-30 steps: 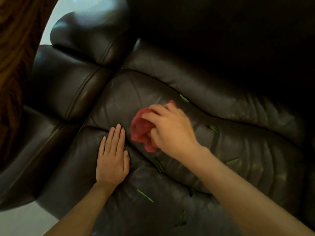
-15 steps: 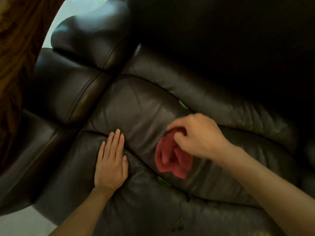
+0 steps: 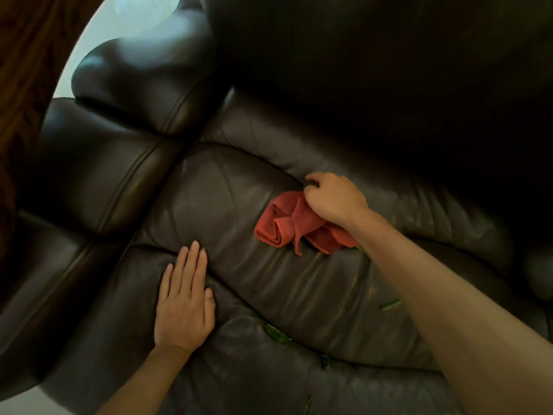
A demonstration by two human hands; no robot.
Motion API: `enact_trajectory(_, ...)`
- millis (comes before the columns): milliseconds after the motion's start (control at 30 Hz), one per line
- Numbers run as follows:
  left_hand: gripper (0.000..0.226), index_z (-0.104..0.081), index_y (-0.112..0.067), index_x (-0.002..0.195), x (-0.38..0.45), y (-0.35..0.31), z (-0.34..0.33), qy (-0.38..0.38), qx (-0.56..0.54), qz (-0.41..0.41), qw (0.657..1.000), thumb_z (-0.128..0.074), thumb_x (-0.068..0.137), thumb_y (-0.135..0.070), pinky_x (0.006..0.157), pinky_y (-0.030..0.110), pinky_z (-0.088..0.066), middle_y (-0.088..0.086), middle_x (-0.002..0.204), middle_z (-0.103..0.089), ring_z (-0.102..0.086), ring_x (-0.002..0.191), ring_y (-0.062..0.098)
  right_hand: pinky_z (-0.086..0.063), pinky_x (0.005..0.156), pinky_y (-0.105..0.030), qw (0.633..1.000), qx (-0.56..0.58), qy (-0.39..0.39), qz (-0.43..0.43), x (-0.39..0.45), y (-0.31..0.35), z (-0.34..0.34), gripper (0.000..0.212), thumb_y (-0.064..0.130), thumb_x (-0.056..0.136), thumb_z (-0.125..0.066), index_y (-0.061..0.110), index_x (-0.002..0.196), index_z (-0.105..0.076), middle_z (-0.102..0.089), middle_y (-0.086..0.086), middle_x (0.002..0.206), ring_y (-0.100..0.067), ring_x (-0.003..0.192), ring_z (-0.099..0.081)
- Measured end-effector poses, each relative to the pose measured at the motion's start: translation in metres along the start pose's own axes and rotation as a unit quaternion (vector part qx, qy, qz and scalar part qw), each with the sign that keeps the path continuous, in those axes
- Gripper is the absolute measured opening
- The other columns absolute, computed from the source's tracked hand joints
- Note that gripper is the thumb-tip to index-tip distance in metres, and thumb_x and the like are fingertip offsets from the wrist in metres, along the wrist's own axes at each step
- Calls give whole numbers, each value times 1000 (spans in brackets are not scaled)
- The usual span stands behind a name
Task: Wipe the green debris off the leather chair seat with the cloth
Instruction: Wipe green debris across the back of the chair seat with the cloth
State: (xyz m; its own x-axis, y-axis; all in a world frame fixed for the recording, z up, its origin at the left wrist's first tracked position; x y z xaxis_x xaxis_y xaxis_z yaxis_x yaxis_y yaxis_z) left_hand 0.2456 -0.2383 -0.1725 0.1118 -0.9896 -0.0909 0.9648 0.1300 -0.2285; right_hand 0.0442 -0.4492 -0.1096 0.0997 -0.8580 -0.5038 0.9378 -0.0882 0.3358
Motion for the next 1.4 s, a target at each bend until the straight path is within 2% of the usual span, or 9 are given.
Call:
enact_trajectory(267, 62, -25, -2, 142, 0, -1, 0, -1, 6, 2, 1000, -30, 85, -25, 116, 35, -7, 15, 151, -28, -22, 140, 26, -43, 88, -36, 1000, 23, 1, 13, -8, -3, -1, 34, 25, 83, -40, 25, 105, -66, -65, -6, 118, -31, 110, -55)
enact_trajectory(533, 63, -22, -3, 144, 0, 0, -1, -15, 8, 2, 1000, -29, 85, -25, 116, 37, -9, 13, 152, -25, -6, 145, 17, -43, 68, -32, 997, 42, -9, 65, -47, -6, -1, 21, 25, 81, -45, 25, 67, -61, -62, 5, 72, -25, 83, -60)
enact_trajectory(667, 62, -24, -1, 143, -1, -1, -1, -16, 11, -1, 1000, -29, 85, -25, 116, 37, -10, 14, 152, -25, -18, 142, 24, -50, 73, -38, 987, 74, -104, 99, -51, 4, 34, 25, 34, 72, -41, 22, 66, -62, -67, -1, 72, -28, 82, -62)
enact_trajectory(767, 61, -26, 0, 142, -1, -2, 1, -22, 13, -2, 1000, -29, 86, -24, 115, 37, -10, 16, 151, -26, -20, 140, 26, -45, 66, -35, 969, 140, -184, 82, -34, 5, 66, 26, 39, 69, -39, 23, 58, -56, -58, 4, 60, -24, 74, -61)
enact_trajectory(833, 61, -27, 0, 142, 1, -3, 3, -29, 12, -3, 1000, -29, 85, -24, 115, 37, -9, 17, 151, -26, -20, 140, 25, -41, 67, -30, 961, 150, -217, 85, -19, 8, 73, 22, 39, 73, -43, 26, 68, -60, -60, 9, 66, -19, 75, -60)
enact_trajectory(900, 61, -26, -1, 142, -1, -3, 2, -34, 12, -5, 999, -29, 86, -24, 116, 37, -9, 16, 151, -26, -20, 140, 25, -45, 77, -32, 967, 109, -200, 111, -7, 8, 59, 21, 37, 81, -49, 29, 93, -64, -66, 3, 88, -21, 90, -60)
enact_trajectory(1000, 62, -26, -1, 143, 0, -4, -1, -42, 4, -13, 999, -30, 85, -24, 115, 37, -10, 16, 151, -26, -20, 140, 26, -38, 97, -42, 978, -6, -137, 158, -5, -2, 21, 43, 43, 87, -52, 28, 127, -52, -57, -4, 125, -30, 114, -46)
enact_trajectory(1133, 61, -28, -1, 142, -1, -3, -3, -54, -6, -18, 998, -30, 85, -23, 116, 37, -10, 15, 152, -27, -20, 141, 24, -39, 96, -47, 967, -41, -162, 194, -22, -12, 2, 56, 54, 83, -53, 28, 133, -47, -55, -3, 129, -30, 113, -43)
enact_trajectory(1400, 57, -43, 0, 135, -8, -10, 23, -89, -41, -38, 994, -29, 86, -25, 111, 44, -27, 15, 147, -38, -33, 137, 27, -39, 97, -43, 964, -22, -190, 187, -50, -15, -8, 45, 39, 90, -52, 28, 133, -45, -54, -4, 126, -28, 114, -45)
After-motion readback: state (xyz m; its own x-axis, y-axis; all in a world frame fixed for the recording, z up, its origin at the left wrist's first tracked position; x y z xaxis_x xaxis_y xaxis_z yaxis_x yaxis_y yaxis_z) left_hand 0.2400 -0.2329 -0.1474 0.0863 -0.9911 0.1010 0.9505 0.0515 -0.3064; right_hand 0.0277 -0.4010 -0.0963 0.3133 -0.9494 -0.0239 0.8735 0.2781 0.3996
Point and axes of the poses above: each hand's wrist, its own x-axis towards the middle knuckle, its own z-axis out of the back of the hand, y = z × x, the point moved 7 cm from there along x, towards the middle knuckle
